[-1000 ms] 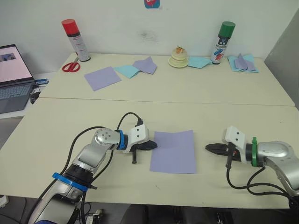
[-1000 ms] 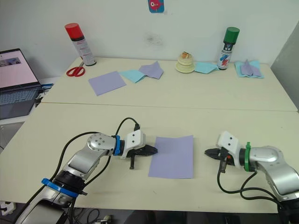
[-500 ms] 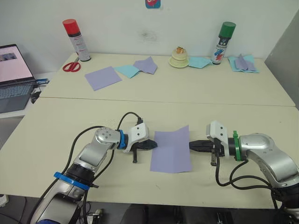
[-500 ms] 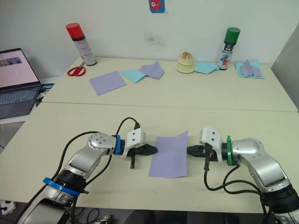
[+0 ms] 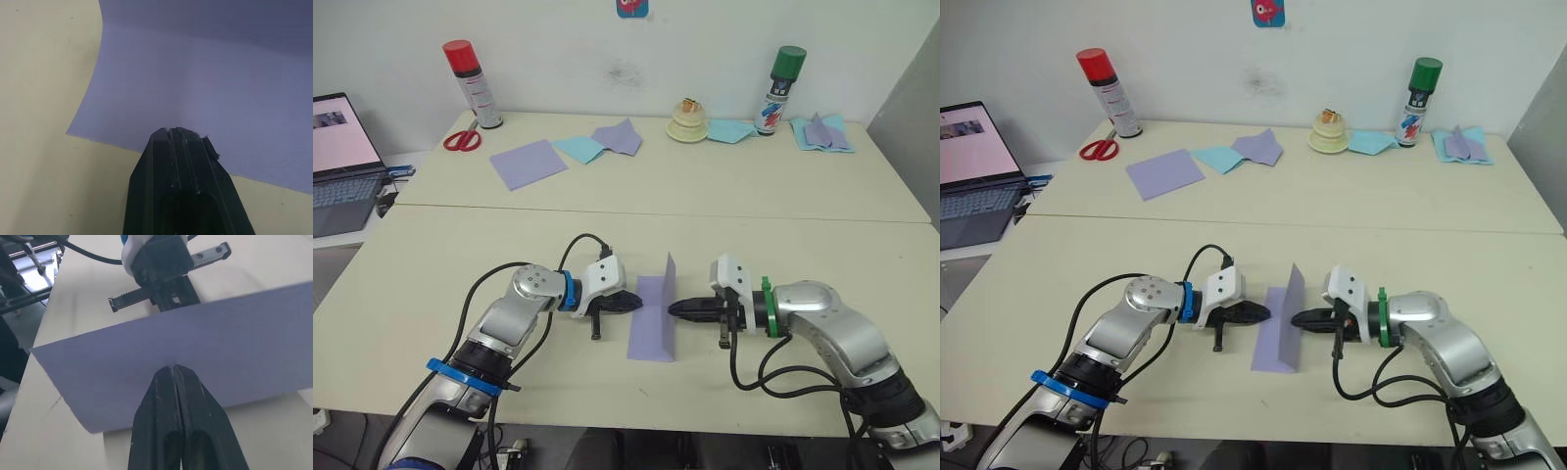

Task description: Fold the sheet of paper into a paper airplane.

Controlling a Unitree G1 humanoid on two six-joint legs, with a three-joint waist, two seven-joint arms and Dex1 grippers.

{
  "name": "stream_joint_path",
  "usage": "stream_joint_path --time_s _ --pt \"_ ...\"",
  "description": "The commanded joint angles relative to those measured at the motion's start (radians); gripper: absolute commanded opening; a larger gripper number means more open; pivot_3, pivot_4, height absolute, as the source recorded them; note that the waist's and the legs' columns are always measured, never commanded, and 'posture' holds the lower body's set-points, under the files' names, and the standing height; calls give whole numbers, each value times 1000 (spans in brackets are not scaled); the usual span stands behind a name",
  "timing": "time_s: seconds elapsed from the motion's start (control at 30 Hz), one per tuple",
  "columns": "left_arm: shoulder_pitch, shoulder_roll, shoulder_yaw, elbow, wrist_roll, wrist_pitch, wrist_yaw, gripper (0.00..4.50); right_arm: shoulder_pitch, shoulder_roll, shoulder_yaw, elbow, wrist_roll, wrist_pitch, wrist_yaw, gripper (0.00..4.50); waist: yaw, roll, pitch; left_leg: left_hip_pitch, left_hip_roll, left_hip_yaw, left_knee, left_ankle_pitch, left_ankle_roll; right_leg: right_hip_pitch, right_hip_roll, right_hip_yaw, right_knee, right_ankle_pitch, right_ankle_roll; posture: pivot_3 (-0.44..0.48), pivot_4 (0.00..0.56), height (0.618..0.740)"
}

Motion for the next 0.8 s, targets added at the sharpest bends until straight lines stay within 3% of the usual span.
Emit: stream_joint_path --time_s 0.03,0.8 --pt "21 20 -7 0 25 29 -3 0 -16 2 4 -5 -13 -20 -5 33 0 0 0 0 0 0 0 0 0 0 0 0 0 0 0 0 150 717" --pt "55 46 0 -45 22 45 -4 0 -26 61 99 97 -126 -104 -24 33 -2 0 0 0 0 0 0 0 0 -1 0 0 0 0 0 0 150 717"
